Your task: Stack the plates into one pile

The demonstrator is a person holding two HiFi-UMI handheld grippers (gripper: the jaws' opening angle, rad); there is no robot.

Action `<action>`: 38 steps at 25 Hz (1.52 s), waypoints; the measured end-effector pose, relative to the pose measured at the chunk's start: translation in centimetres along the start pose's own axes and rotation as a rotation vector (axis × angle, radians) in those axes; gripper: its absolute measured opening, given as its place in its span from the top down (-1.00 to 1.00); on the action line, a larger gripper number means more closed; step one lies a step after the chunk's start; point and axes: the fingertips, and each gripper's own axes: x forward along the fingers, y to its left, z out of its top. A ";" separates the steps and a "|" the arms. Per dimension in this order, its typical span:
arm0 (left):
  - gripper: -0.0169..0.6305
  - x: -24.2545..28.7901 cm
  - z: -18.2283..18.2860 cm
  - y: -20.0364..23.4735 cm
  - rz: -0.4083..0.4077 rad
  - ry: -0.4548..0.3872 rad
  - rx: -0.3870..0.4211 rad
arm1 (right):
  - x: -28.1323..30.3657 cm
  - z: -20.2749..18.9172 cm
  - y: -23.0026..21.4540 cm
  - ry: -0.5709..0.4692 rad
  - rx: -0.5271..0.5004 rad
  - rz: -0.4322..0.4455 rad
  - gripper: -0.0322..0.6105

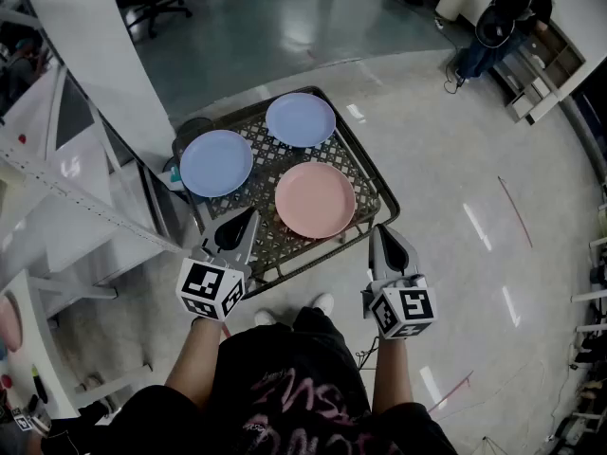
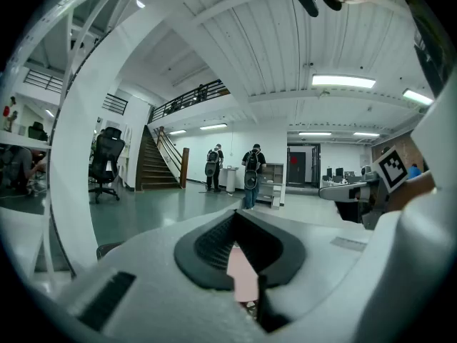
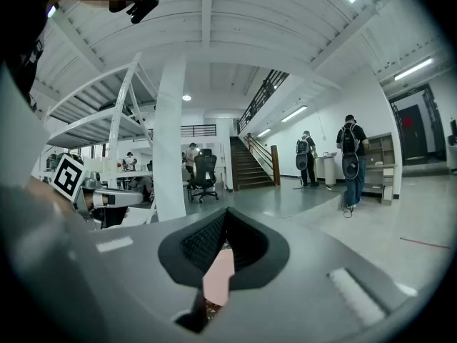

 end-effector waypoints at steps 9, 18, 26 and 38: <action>0.95 -0.3 -0.5 0.1 0.001 0.004 -0.024 | -0.2 -0.3 0.7 0.010 -0.006 0.003 0.87; 0.95 -0.2 -1.4 -0.2 -0.011 0.011 -0.037 | -0.9 -0.8 0.4 0.006 0.012 -0.020 0.87; 0.95 0.4 -2.8 0.4 -0.005 0.046 -0.053 | 0.2 -2.1 0.3 0.027 0.040 -0.009 0.87; 0.95 3.9 -4.7 1.6 0.029 0.101 -0.066 | 4.3 -3.6 -2.5 0.065 0.081 0.026 0.87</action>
